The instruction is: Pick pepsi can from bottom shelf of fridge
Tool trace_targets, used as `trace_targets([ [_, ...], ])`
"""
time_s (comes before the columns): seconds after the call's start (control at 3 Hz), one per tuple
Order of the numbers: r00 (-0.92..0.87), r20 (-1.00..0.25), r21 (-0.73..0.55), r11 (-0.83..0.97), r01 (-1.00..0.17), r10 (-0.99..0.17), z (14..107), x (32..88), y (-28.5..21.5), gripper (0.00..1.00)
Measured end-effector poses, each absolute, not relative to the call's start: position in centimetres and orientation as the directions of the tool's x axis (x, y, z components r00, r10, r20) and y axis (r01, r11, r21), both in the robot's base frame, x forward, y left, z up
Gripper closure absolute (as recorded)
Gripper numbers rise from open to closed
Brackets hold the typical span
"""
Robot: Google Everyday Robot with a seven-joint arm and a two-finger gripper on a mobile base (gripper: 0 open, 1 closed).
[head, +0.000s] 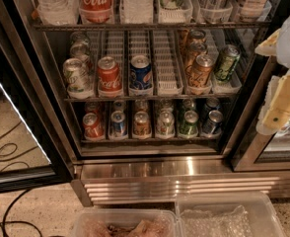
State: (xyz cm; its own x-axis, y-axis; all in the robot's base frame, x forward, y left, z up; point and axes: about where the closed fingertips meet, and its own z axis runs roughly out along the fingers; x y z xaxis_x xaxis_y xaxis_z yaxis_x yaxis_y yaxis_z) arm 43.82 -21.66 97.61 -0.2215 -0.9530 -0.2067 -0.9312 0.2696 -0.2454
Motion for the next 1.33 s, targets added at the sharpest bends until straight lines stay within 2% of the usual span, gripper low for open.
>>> trace_targets([
  [0.67,-0.224,-0.228,-0.266,0.282,-0.922,-0.948,98.0,44.1,-21.6,0.0],
  [1.0,-0.16,-0.295,-0.32,0.255,-0.912,-0.942,98.1,41.5,-20.1,0.0],
  [1.33,-0.153,-0.4,-0.344,0.302,-0.889,-0.904,95.2,37.8,-19.9,0.0],
])
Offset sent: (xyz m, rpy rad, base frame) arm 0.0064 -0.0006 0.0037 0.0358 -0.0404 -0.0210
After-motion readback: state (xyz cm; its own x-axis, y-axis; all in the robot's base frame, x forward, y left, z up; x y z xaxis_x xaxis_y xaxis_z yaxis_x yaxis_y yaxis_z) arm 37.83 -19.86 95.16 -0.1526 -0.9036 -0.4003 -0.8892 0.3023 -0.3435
